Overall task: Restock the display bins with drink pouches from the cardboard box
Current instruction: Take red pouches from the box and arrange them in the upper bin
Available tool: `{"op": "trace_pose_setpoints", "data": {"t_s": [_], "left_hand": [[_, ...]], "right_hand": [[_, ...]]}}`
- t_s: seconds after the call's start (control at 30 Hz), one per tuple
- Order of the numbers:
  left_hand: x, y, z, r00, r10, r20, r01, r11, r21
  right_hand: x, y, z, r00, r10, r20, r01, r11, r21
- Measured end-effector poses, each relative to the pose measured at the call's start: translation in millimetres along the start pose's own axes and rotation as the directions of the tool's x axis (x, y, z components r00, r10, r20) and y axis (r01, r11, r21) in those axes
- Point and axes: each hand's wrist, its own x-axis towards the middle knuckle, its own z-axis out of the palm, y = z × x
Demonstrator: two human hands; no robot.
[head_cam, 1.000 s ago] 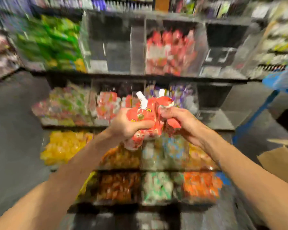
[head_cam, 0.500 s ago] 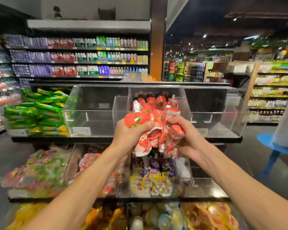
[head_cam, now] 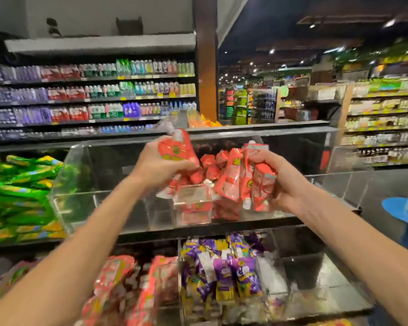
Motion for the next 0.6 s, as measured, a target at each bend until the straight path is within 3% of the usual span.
{"op": "trace_pose_setpoints", "data": {"t_s": [0.07,0.17,0.27,0.4,0.47,0.6], "left_hand": [[27,-9,-14,0.999,-0.030,0.018,0.029,0.997,0.070],[54,-25,-15,0.986,-0.054,0.159,0.021,0.979,0.204],[64,-32,5,0.939,-0.130,0.319,0.021,0.946,0.325],[73,-31,30,0.882,-0.262,0.391,0.059,0.886,0.461],[79,-27,33,0.850,-0.366,0.378,0.145,0.854,0.500],[87,-23,34,0.812,-0.540,0.221,0.374,0.772,0.513]], "right_hand": [[9,-8,-5,1.000,-0.017,-0.017,0.016,1.000,-0.023],[20,-14,-11,1.000,-0.001,-0.024,0.000,0.999,-0.037],[32,-17,-16,1.000,0.025,-0.016,-0.026,0.998,-0.052],[52,-21,-20,0.999,0.049,0.001,-0.049,0.993,-0.112],[60,-25,-22,0.998,0.063,0.032,-0.059,0.993,-0.103],[74,-34,-29,0.991,0.065,0.113,-0.054,0.994,-0.100]]}}
